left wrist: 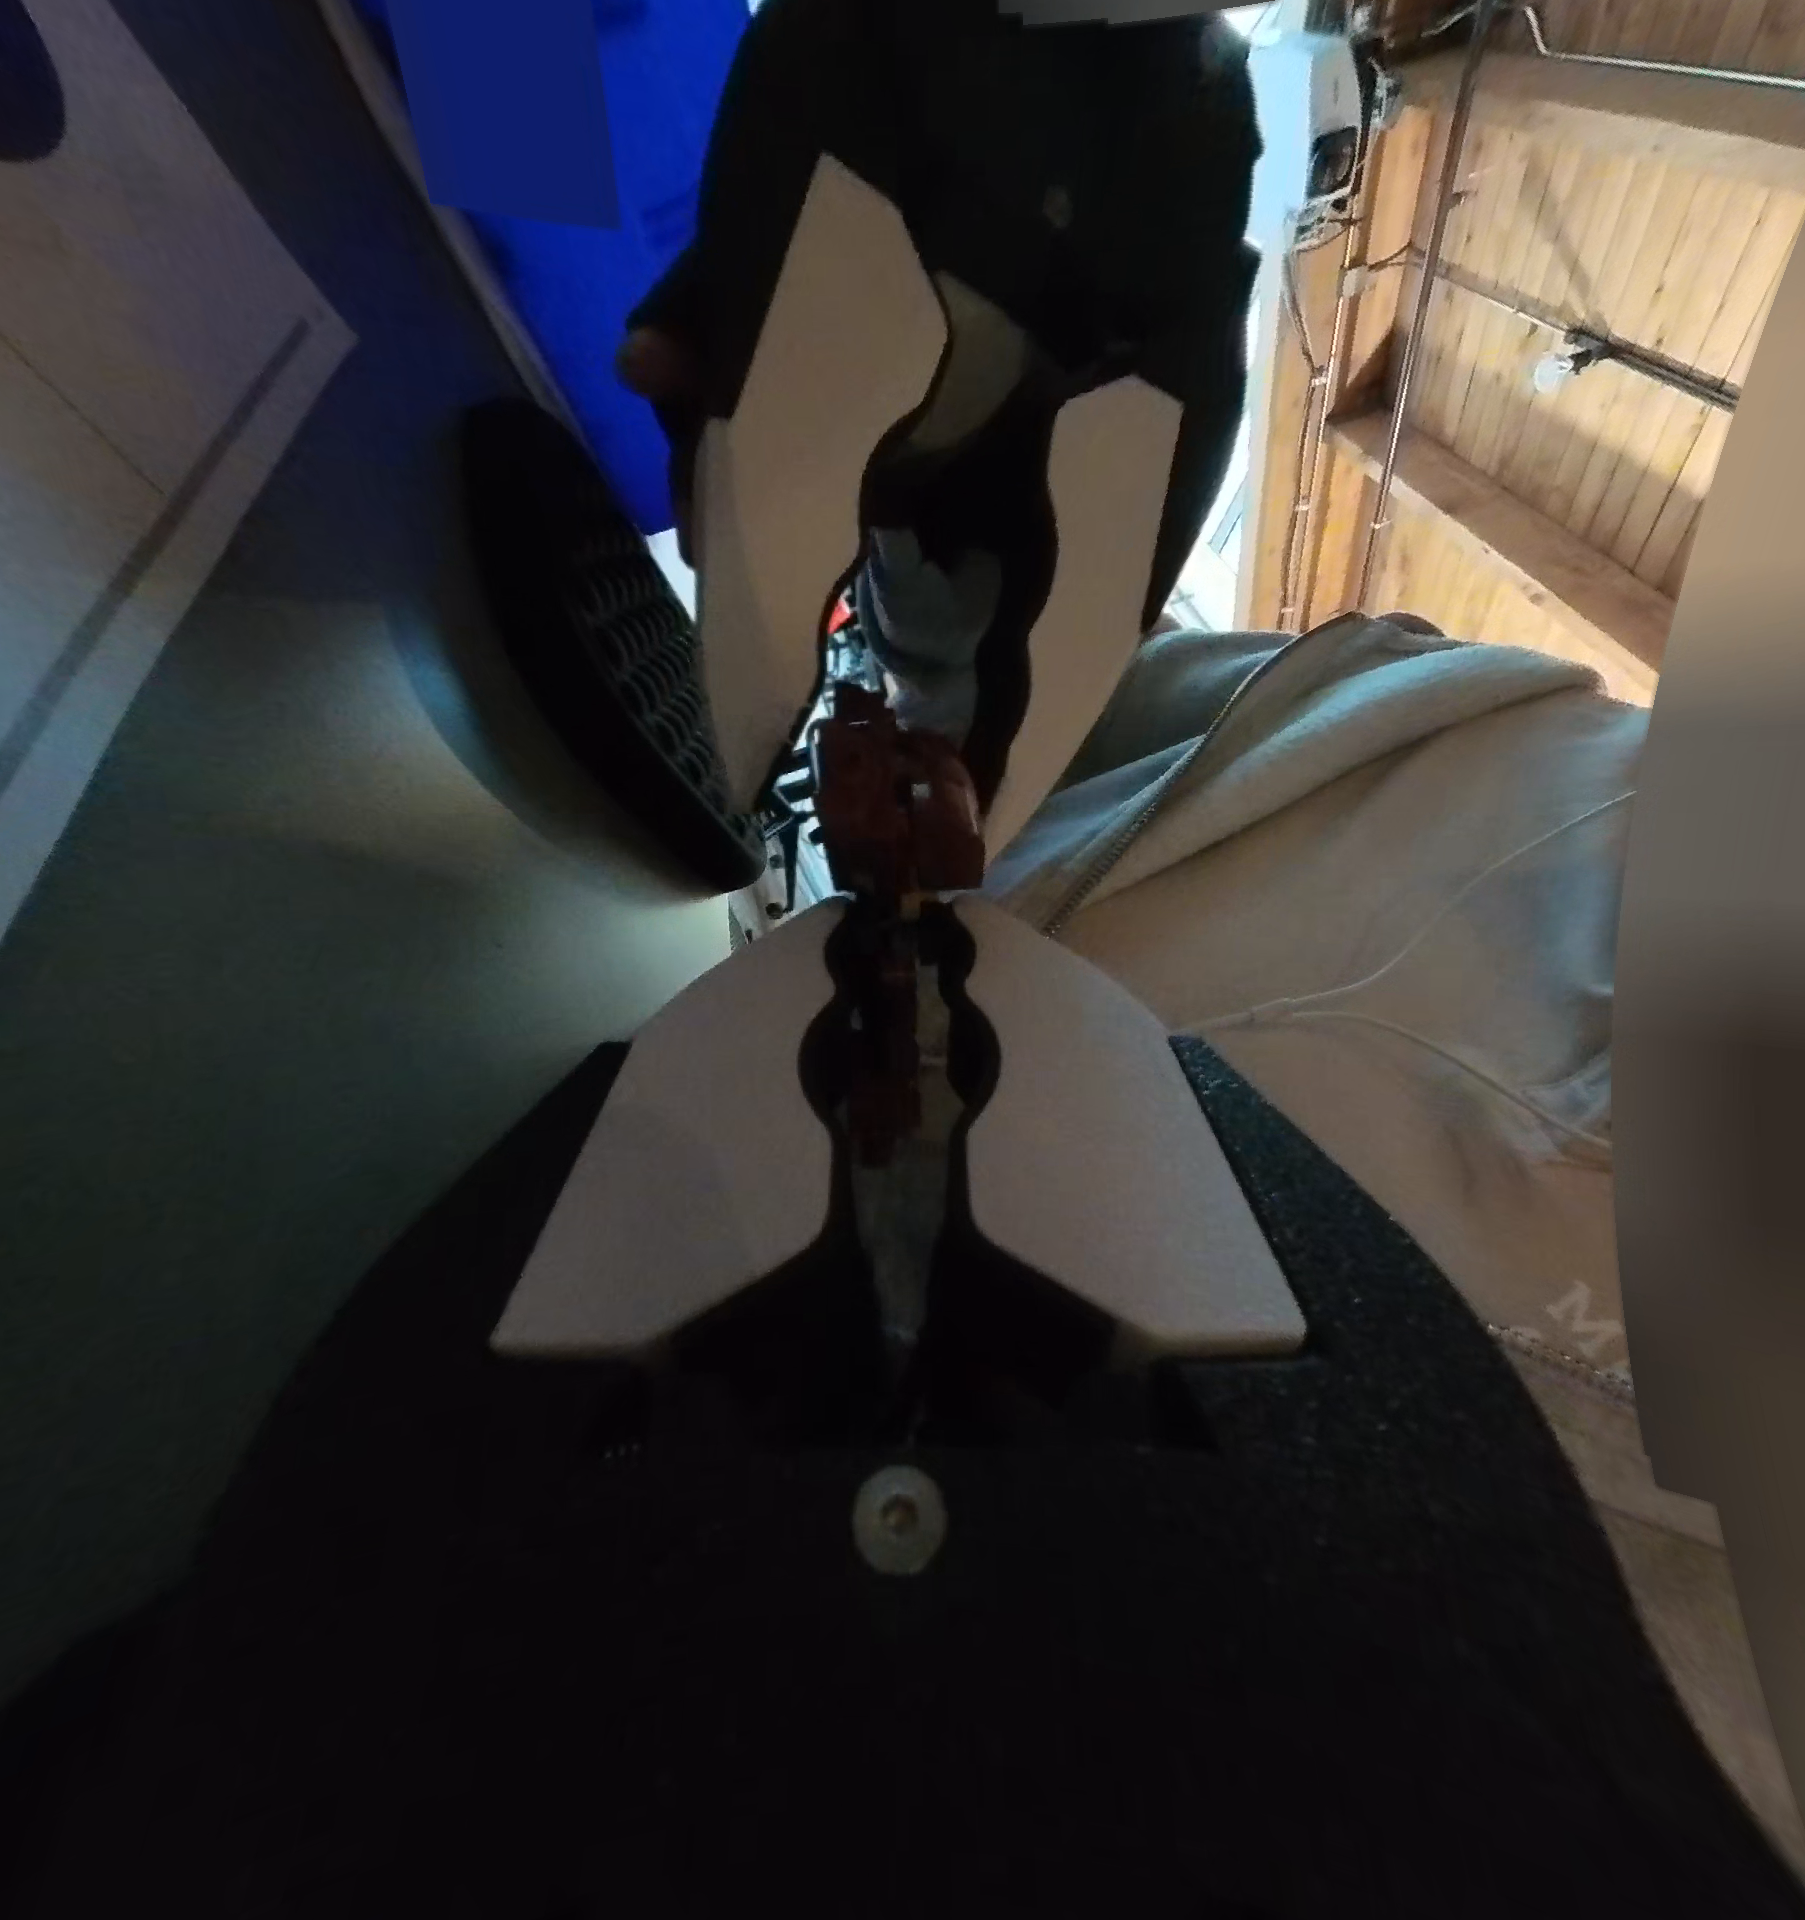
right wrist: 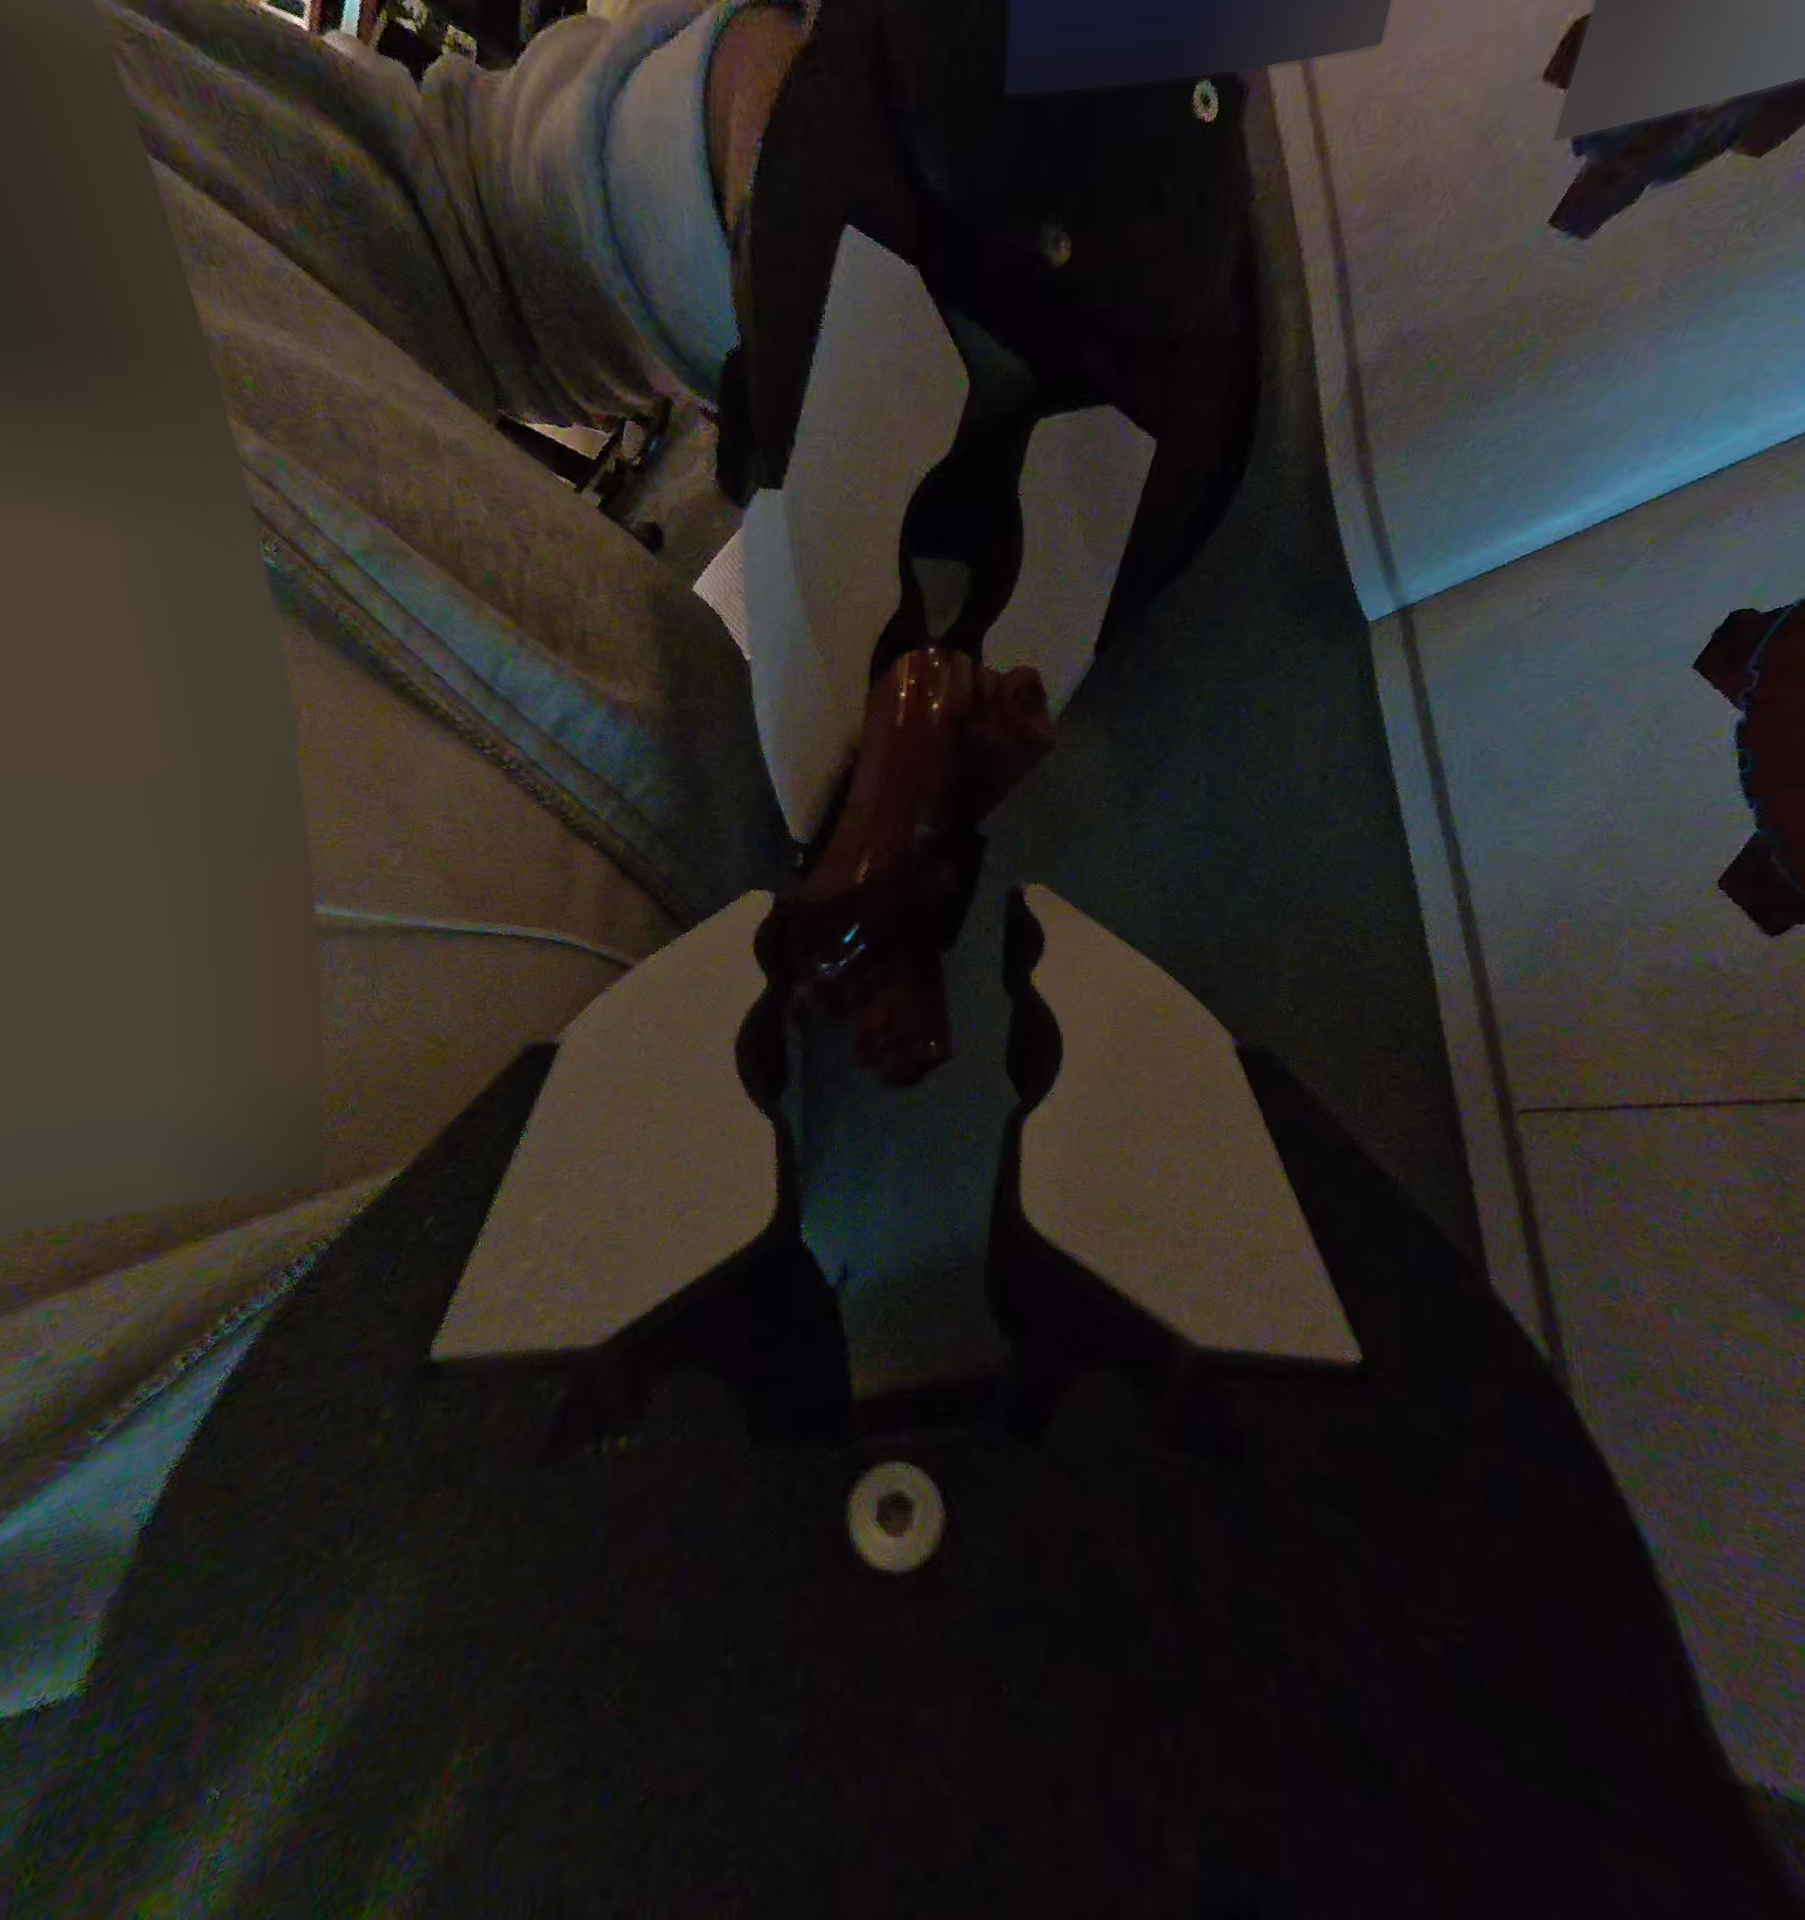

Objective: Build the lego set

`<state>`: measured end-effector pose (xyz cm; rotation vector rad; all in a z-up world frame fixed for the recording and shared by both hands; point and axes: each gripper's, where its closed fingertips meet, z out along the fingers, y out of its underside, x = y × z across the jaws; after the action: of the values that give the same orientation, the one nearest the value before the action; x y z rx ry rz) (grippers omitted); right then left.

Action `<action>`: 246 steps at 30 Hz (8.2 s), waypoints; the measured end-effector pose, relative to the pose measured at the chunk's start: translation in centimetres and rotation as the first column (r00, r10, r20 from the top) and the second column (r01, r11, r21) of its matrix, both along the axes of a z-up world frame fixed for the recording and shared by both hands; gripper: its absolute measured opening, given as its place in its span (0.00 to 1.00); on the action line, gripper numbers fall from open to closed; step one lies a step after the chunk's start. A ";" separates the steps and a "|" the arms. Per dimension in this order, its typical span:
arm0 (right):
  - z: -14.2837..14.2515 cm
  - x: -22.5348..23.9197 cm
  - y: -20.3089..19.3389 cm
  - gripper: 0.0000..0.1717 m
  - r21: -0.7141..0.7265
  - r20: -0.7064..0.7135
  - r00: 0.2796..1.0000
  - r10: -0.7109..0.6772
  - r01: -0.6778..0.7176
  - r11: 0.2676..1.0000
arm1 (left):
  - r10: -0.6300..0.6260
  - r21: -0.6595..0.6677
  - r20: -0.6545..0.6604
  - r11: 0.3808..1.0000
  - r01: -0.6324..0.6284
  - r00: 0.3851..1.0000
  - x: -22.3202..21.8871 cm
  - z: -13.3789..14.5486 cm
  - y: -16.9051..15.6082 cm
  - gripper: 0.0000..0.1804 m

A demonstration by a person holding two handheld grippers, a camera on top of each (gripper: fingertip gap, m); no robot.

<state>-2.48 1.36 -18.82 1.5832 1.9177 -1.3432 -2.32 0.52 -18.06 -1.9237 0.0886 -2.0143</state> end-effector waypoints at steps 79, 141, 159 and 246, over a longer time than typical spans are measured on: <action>-0.6 0.6 -0.6 0.16 0.095 0.271 0.868 0.416 -0.454 0.886 | -0.178 -0.073 -0.002 0.981 0.178 0.984 1.4 -0.9 -1.9 0.07; 0.8 -0.8 -1.6 0.13 -0.018 0.138 0.926 0.353 -0.354 0.935 | 0.230 0.362 -0.231 0.922 -0.136 0.945 -1.6 0.3 0.4 0.11; 9.9 -3.4 1.5 0.41 0.002 -0.826 0.476 -0.301 0.537 0.843 | 0.477 0.672 0.226 0.554 -0.491 0.849 -6.2 8.5 0.6 0.10; 5.3 -4.7 1.7 0.10 -0.422 -0.550 0.628 -0.551 0.360 0.832 | 0.552 0.605 -0.053 0.681 -0.413 0.832 -4.5 4.4 2.6 0.11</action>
<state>-7.18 3.07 -13.51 1.6539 1.5395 -2.5623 -6.77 3.10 -13.68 -1.5544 0.1927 -1.2118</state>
